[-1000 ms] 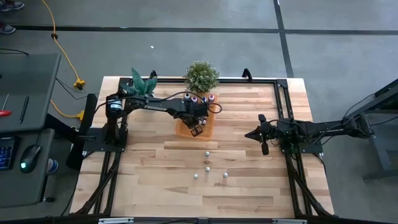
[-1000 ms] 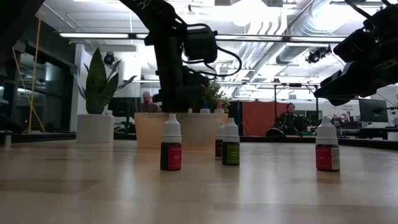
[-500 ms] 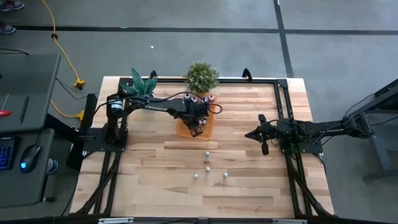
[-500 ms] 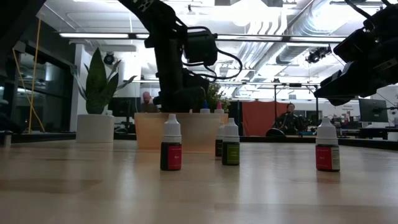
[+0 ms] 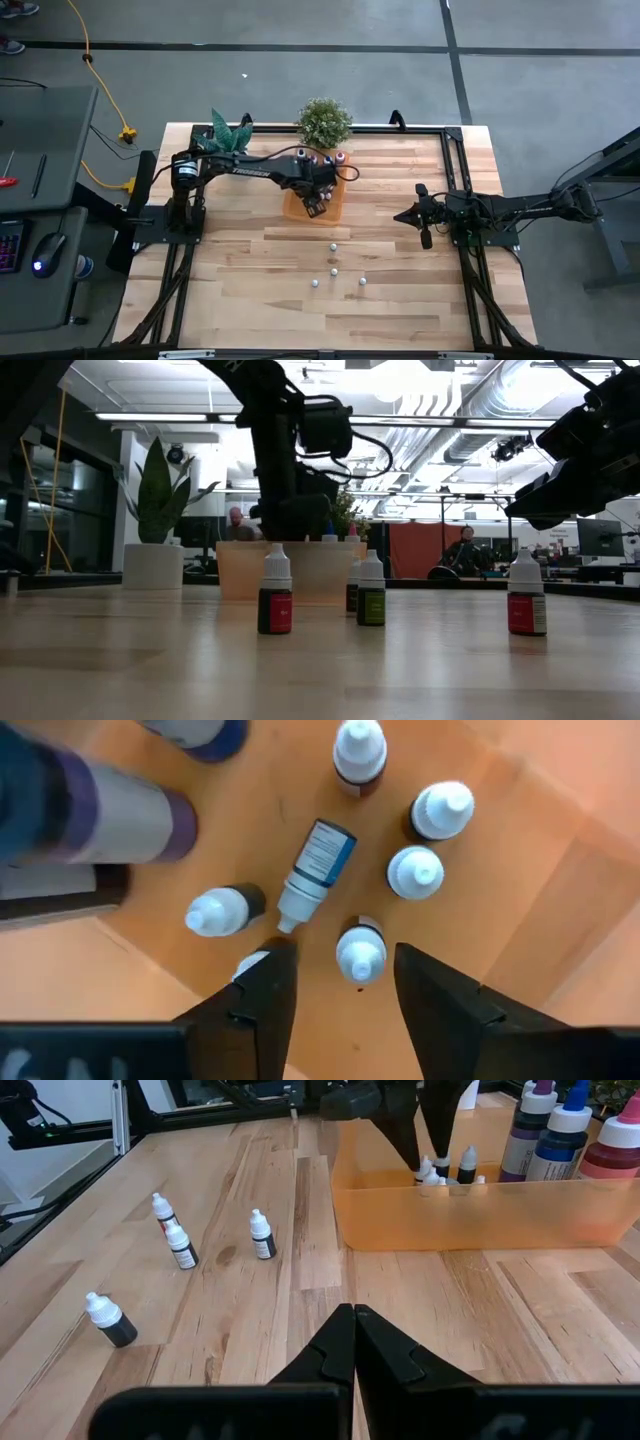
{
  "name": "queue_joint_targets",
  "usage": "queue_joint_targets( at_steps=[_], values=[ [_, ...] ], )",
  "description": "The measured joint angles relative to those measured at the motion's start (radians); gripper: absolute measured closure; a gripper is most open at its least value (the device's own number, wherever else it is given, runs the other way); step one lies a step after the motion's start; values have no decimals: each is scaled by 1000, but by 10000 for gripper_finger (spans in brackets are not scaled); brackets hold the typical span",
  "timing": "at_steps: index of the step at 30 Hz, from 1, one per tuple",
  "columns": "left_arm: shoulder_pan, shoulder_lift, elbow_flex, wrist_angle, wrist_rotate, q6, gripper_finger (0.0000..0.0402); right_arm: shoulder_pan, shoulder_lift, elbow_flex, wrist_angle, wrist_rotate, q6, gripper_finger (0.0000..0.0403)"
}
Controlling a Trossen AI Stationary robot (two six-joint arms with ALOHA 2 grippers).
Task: Pick & Place food coloring
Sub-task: Put the left small red food coloring bottle into the orange bin
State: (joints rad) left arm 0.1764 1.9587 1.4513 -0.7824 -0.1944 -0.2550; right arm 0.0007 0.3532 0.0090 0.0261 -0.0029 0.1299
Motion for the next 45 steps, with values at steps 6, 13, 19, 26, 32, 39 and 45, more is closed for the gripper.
queue_joint_targets(
  at_steps=[6,13,19,26,32,39,45],
  values=[
    [0,-1,58,-55,-8,36,225,0,0,0,0,0,0,402],
    [-11,-6,167,-139,-58,84,208,0,0,0,0,0,0,402],
    [-34,-34,259,-199,-80,135,200,0,0,0,0,0,0,402],
    [-105,-135,271,-202,-28,300,199,0,0,0,0,0,0,402],
    [-174,-227,271,-229,131,495,199,0,0,0,0,0,0,402],
    [-272,-300,271,-311,378,700,199,0,0,0,0,0,0,402],
    [-356,-303,270,-326,383,716,199,0,0,0,0,0,0,402]
  ],
)
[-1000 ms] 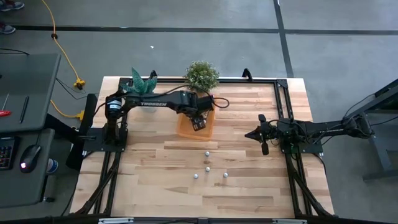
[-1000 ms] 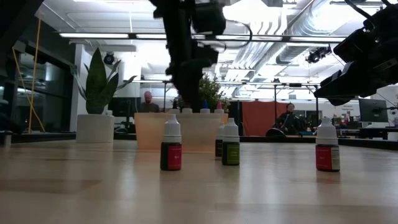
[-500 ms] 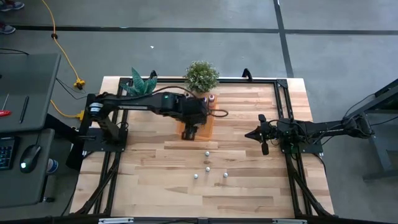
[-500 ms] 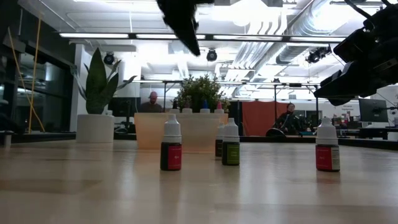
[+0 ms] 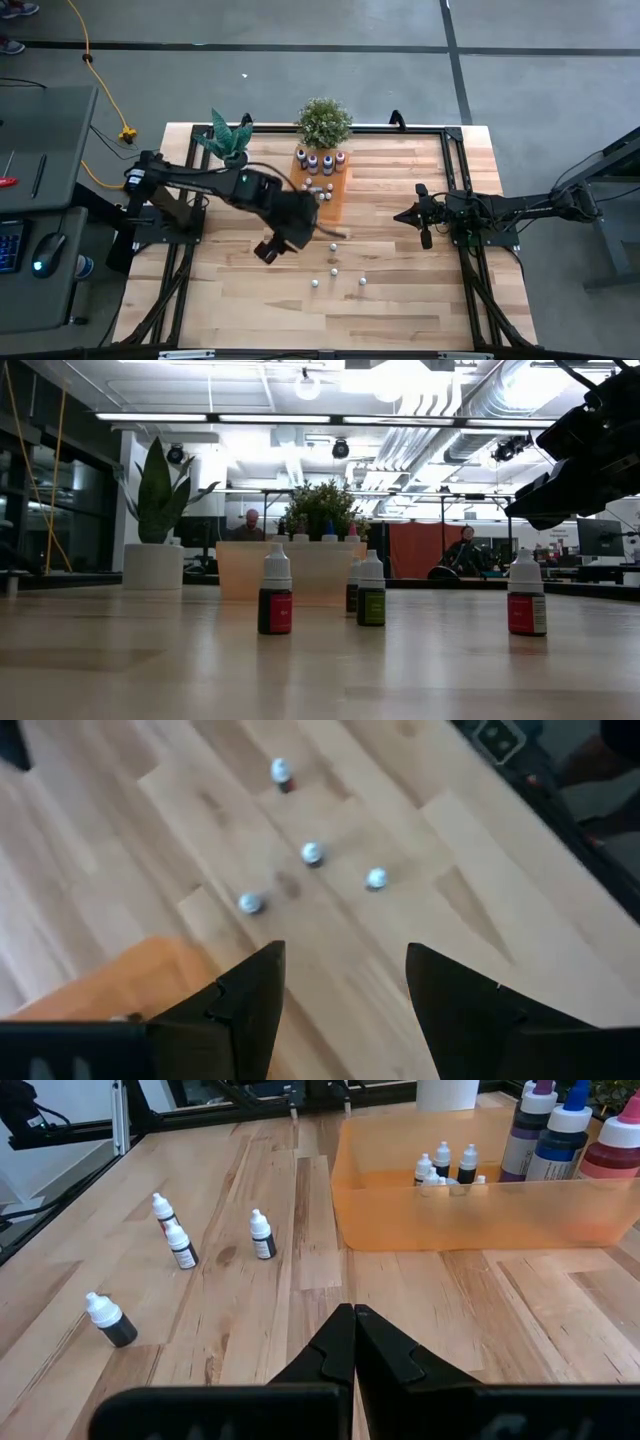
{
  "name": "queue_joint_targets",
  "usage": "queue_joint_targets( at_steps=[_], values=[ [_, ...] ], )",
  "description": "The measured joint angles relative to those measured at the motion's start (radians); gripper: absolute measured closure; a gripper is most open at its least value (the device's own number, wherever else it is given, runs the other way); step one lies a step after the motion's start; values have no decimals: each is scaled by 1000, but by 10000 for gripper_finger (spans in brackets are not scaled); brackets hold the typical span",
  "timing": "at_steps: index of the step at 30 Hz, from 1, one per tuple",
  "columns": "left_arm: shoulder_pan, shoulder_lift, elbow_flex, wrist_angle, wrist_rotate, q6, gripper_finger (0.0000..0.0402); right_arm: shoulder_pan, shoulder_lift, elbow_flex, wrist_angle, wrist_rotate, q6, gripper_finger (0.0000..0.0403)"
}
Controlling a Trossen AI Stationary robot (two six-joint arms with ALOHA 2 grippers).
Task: Pick & Place food coloring
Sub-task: Put the left small red food coloring bottle into the orange bin
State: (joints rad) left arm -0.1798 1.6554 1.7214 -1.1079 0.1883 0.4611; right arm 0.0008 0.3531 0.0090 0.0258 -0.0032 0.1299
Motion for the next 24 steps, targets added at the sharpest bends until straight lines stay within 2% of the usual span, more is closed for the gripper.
queue_joint_targets(
  at_steps=[3,11,20,24],
  values=[
    [-51,-2,-37,51,1,-9,199,0,0,0,0,0,0,402],
    [-153,1,-257,289,-15,-12,199,0,0,0,0,0,0,402],
    [-204,1,-463,549,-91,-13,199,0,0,0,0,0,0,402],
    [-207,8,-521,621,-94,-51,199,0,0,0,0,0,0,402]
  ],
)
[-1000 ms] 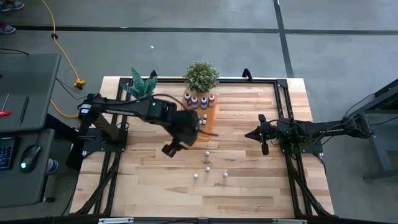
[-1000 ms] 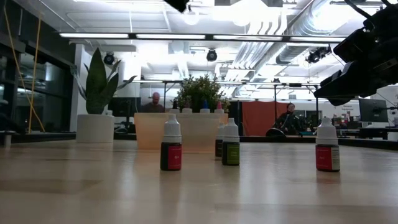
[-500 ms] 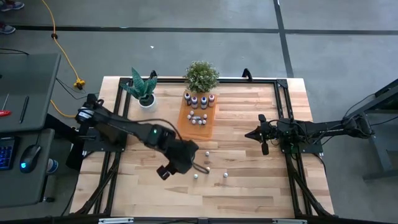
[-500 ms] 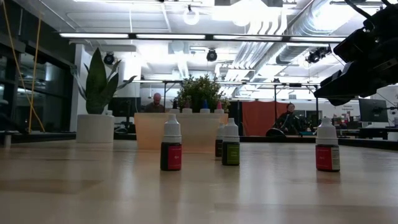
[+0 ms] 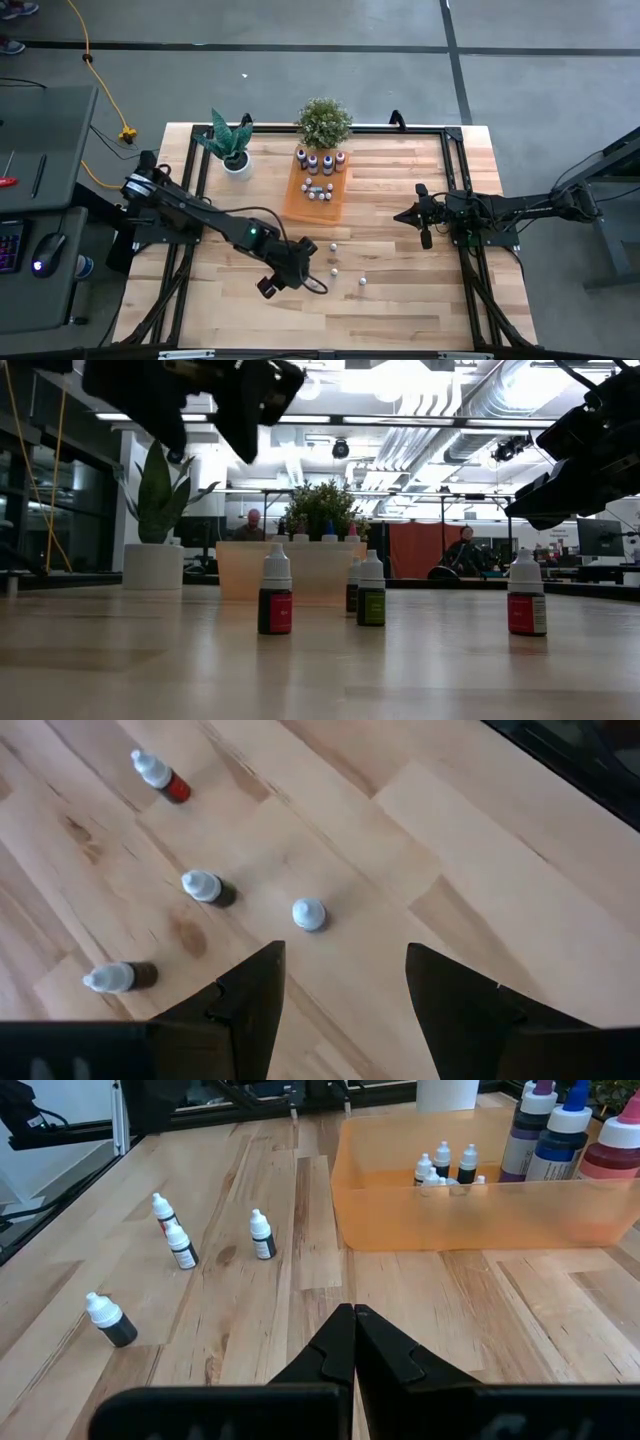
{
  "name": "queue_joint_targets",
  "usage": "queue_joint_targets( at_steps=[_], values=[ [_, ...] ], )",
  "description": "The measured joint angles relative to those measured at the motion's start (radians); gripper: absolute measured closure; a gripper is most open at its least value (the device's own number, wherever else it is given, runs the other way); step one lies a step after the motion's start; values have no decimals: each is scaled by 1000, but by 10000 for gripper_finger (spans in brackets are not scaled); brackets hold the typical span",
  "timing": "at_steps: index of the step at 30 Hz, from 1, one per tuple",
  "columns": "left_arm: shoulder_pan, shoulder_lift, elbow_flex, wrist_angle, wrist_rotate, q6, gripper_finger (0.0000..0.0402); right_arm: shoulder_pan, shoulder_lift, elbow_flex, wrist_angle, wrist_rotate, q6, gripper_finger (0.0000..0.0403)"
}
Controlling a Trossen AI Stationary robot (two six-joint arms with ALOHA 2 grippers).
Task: Pick & Place food coloring
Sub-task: Put the left small red food coloring bottle into the orange bin
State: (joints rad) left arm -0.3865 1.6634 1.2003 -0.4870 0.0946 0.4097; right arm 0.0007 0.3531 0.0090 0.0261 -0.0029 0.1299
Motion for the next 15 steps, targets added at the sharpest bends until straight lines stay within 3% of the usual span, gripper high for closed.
queue_joint_targets(
  at_steps=[15],
  values=[
    [46,139,-8,147,-40,-185,199,0,0,0,0,0,0,402]
  ],
)
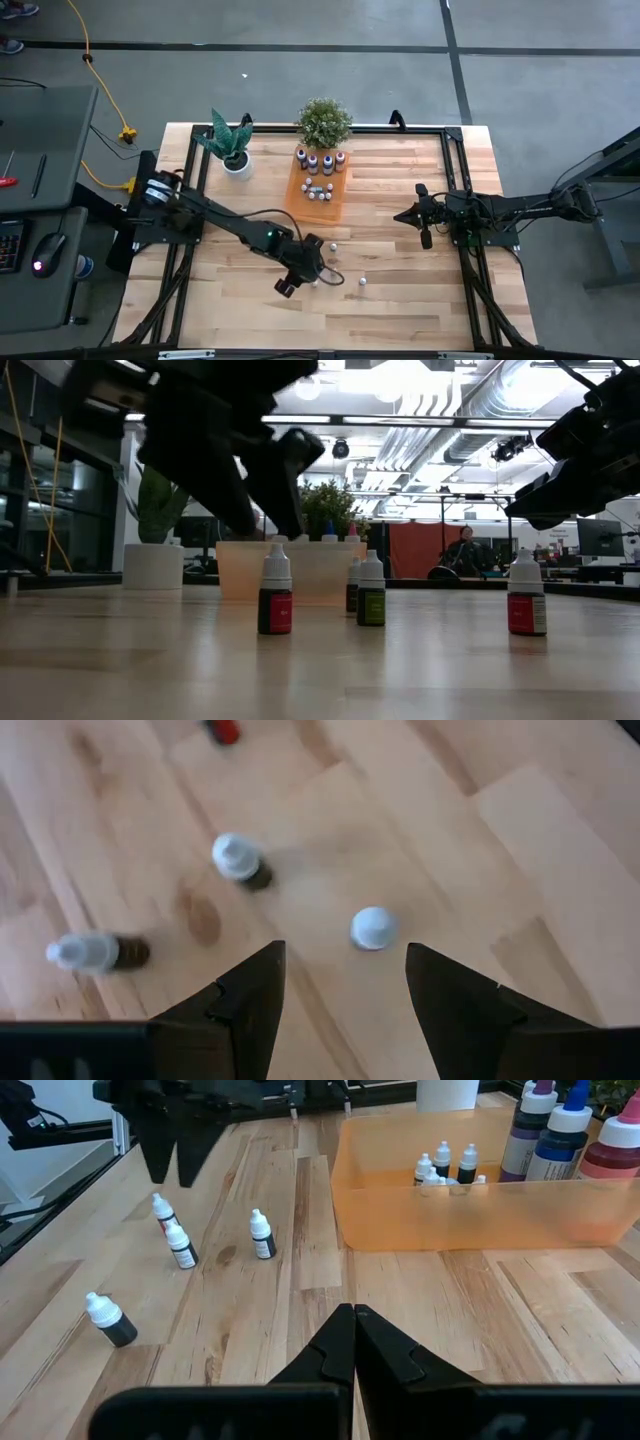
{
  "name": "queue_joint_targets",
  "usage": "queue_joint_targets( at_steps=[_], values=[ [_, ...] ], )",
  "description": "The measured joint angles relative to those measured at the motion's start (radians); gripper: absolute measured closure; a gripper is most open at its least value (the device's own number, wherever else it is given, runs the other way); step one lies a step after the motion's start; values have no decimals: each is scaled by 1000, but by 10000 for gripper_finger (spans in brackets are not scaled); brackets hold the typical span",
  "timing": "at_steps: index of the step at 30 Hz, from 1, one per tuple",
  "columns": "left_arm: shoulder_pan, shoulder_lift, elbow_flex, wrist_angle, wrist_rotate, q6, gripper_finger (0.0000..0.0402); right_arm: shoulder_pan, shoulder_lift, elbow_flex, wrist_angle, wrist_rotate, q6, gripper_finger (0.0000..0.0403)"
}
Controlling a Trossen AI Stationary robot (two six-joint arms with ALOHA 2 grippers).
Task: Pick & Place food coloring
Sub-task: Put the left small red food coloring bottle into the orange bin
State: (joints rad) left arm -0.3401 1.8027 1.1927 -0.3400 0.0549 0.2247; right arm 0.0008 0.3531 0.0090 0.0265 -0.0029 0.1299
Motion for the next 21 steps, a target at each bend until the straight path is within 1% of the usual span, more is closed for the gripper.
queue_joint_targets(
  at_steps=[3,7,12,16,21],
  values=[
    [13,19,0,10,22,-45,199,0,0,0,0,0,0,402],
    [14,30,0,8,50,-63,199,0,0,0,0,0,0,402],
    [14,30,0,8,116,-76,199,0,0,0,0,0,0,402],
    [13,30,0,34,67,-77,199,0,0,0,0,0,0,402],
    [14,53,0,65,84,-84,199,0,0,0,0,0,0,402]
  ],
)
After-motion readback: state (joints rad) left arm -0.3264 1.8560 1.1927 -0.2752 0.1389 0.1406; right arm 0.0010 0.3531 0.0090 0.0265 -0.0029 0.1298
